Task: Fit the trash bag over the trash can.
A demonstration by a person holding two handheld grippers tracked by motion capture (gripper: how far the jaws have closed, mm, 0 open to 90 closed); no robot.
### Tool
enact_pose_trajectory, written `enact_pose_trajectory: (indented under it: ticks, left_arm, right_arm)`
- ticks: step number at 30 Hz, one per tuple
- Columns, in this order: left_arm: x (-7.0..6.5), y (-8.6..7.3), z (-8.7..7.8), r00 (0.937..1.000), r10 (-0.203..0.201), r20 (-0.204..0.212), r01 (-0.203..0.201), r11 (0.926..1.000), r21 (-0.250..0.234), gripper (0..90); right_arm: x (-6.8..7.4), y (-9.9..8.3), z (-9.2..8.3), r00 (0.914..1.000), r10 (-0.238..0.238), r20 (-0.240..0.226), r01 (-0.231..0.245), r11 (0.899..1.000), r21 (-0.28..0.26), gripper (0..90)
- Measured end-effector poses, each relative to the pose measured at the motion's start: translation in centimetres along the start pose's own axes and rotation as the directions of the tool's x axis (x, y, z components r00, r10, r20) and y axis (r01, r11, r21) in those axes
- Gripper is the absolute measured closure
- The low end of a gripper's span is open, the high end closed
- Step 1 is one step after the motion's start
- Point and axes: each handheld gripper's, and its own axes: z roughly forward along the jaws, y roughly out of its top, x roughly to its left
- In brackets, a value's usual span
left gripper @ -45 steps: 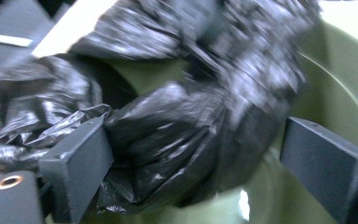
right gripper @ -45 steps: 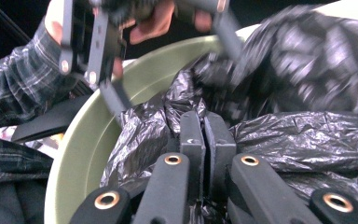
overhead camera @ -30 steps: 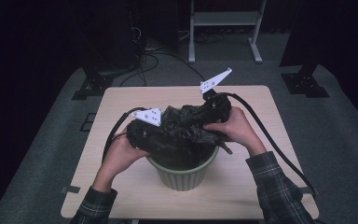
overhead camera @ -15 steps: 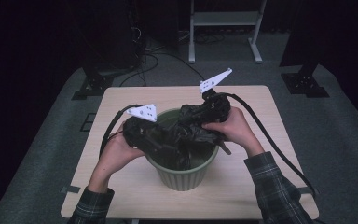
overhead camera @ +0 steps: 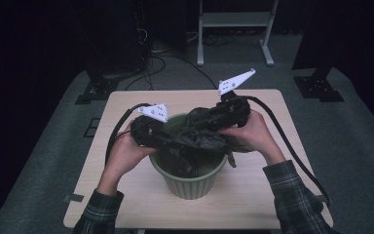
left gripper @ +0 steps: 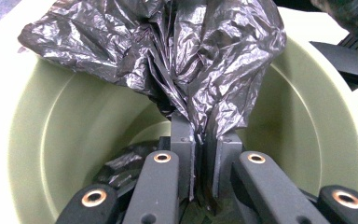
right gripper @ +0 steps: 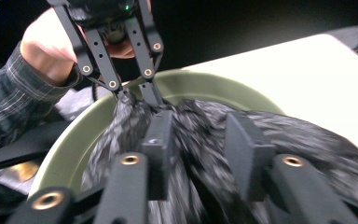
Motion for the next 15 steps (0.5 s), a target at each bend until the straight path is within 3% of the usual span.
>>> enact_pose_trajectory:
  ticks: [5,8,15]
  left_arm:
    - [0.2,-0.7,-0.7,0.9996,-0.008,-0.029,0.008,1.0000,-0.001,77.4]
    - [0.2,-1.3,-1.1,0.9989,-0.013,-0.044,0.013,0.9999,0.003,73.5]
    - [0.1,-1.9,-1.3,0.9991,-0.007,-0.043,0.007,1.0000,0.007,68.9]
  right_arm:
    - [0.1,-1.0,-2.2,0.9993,0.006,0.038,-0.006,1.000,-0.016,54.2]
    - [0.2,-2.8,-4.4,0.9969,0.024,0.075,-0.022,0.999,-0.031,52.7]
    - [0.2,-6.0,-7.4,0.9911,0.069,0.114,-0.061,0.996,-0.069,49.8]
